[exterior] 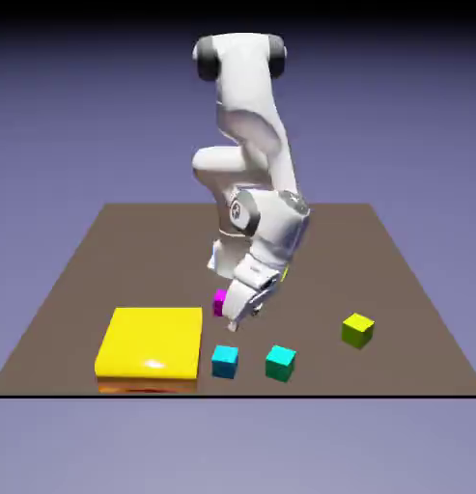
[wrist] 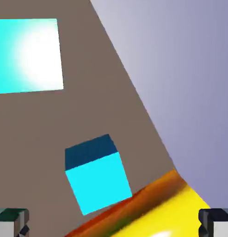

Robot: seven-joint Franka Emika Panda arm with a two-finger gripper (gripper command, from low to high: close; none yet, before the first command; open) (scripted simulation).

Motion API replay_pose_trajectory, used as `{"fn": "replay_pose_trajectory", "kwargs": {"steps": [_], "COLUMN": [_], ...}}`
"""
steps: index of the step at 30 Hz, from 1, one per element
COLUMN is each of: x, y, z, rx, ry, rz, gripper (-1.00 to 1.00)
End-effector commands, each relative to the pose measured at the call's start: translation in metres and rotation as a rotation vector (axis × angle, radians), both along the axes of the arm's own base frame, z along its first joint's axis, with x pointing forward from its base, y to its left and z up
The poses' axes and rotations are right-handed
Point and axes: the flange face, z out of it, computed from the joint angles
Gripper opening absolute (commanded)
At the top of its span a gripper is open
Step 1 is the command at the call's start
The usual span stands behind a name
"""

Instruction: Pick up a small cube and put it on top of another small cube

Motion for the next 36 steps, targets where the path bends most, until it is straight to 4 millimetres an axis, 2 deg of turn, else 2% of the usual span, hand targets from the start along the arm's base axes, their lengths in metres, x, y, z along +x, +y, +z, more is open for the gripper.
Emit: {"fn": "replay_pose_trajectory", "kwargs": {"steps": [1, 3, 5, 9, 10, 11, 12, 16, 21, 26, 30, 31, 32, 36], "x": [0.001, 0.003, 0.003, -0.002, -0.002, -0.002, -0.002, 0.003, -0.052, -0.114, -0.166, -0.175, -0.175, -0.192], "y": [0.0, 0.0, -0.001, -0.025, -0.026, -0.026, -0.026, -0.001, -0.03, -0.051, -0.06, -0.06, -0.06, -0.066], "z": [-0.012, -0.036, -0.041, -0.102, -0.103, -0.103, -0.103, -0.042, -0.014, 0.004, 0.013, 0.014, 0.014, -0.033], "rx": [-0.027, -0.08, -0.09, -0.09, -0.09, -0.09, -0.09, -0.09, -0.074, -0.044, -0.01, -0.004, -0.004, -0.005], "ry": [0.044, 0.13, 0.147, 0.147, 0.147, 0.147, 0.147, 0.147, 0.145, 0.152, 0.173, 0.179, 0.179, 0.178], "rz": [0.041, 0.121, 0.137, 0.138, 0.138, 0.138, 0.138, 0.137, -0.222, -0.591, -0.882, -0.932, -0.932, -0.932], "gripper": [0.0, 0.0, 0.0, 0.0, 0.0, -1.0, -1.0, -1.0, -1.0, -1.0, -1.0, -1.0, -1.0, -1.0]}}
